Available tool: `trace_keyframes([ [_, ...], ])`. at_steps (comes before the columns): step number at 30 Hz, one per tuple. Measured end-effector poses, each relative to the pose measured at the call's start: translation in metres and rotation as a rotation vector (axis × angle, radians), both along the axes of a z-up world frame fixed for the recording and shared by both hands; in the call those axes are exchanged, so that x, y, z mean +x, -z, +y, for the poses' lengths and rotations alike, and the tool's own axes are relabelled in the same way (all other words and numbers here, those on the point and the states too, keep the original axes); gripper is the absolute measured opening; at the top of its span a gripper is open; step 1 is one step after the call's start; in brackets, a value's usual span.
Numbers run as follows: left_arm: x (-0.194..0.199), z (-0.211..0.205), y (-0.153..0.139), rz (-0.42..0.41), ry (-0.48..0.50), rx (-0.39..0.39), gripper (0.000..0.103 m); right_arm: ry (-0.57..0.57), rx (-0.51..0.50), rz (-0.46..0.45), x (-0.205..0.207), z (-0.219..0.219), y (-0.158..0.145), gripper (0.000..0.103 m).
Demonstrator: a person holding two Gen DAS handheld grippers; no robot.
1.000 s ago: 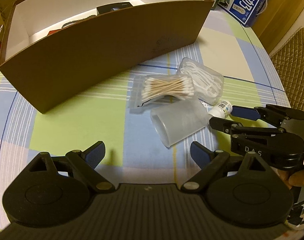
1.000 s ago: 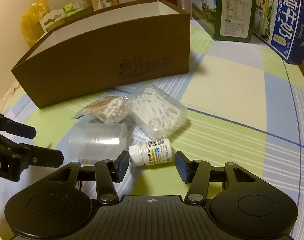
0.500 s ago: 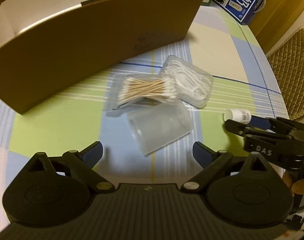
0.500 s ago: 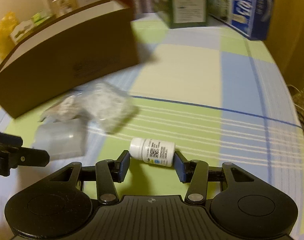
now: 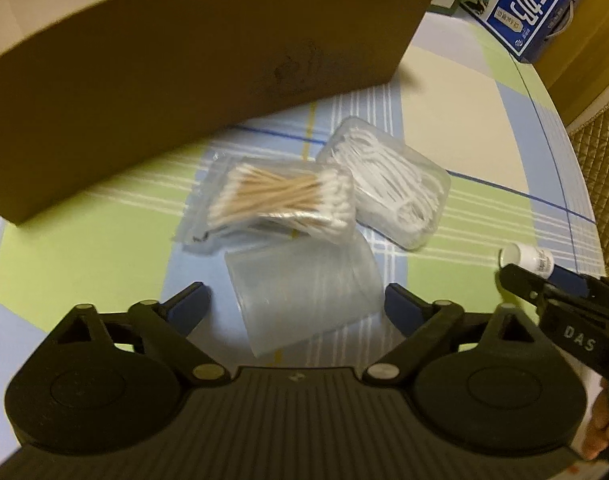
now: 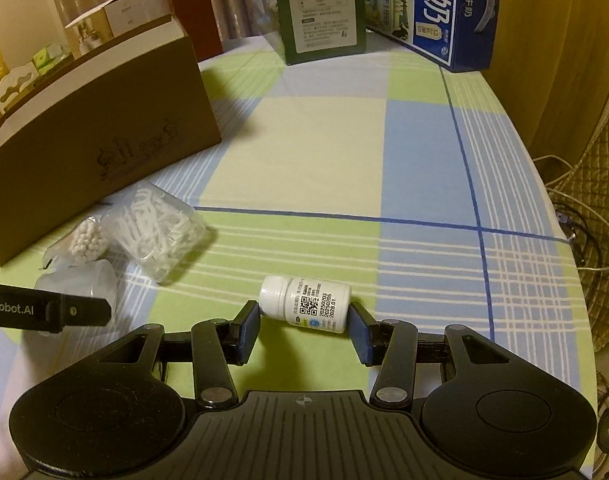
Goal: Organize objects
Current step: 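Grasp clear plastic cup with left tool while right tool holds pill bottle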
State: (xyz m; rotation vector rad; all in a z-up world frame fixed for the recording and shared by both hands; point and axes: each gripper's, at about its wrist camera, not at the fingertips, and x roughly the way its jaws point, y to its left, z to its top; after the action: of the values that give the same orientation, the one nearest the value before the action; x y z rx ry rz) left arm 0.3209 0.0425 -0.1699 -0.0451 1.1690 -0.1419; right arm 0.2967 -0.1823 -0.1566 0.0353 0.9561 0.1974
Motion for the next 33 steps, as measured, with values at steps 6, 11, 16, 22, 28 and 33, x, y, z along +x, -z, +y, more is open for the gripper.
trace_keyframes([
  [6, -0.009, 0.015, -0.005, -0.038, 0.050, -0.005, 0.070, -0.028, 0.012, 0.002, -0.002, 0.003, 0.001, 0.045],
  [11, -0.031, 0.032, -0.007, -0.048, 0.109, 0.042, 0.067, -0.081, 0.017, 0.007, -0.012, 0.013, 0.001, 0.045],
  [16, -0.047, 0.052, -0.010, -0.035, 0.143, 0.042, 0.067, -0.140, 0.022, 0.008, -0.024, 0.026, 0.001, 0.045],
  [22, -0.042, 0.054, -0.013, -0.040, 0.102, 0.021, 0.085, -0.144, 0.011, 0.012, -0.025, 0.032, 0.002, 0.058],
  [28, -0.033, 0.046, -0.008, -0.030, 0.095, 0.053, 0.068, -0.123, 0.012, 0.003, -0.022, 0.033, -0.001, 0.060],
  [33, -0.033, 0.046, -0.008, -0.039, 0.092, 0.075, 0.068, -0.094, 0.024, -0.001, -0.014, 0.032, -0.003, 0.060],
])
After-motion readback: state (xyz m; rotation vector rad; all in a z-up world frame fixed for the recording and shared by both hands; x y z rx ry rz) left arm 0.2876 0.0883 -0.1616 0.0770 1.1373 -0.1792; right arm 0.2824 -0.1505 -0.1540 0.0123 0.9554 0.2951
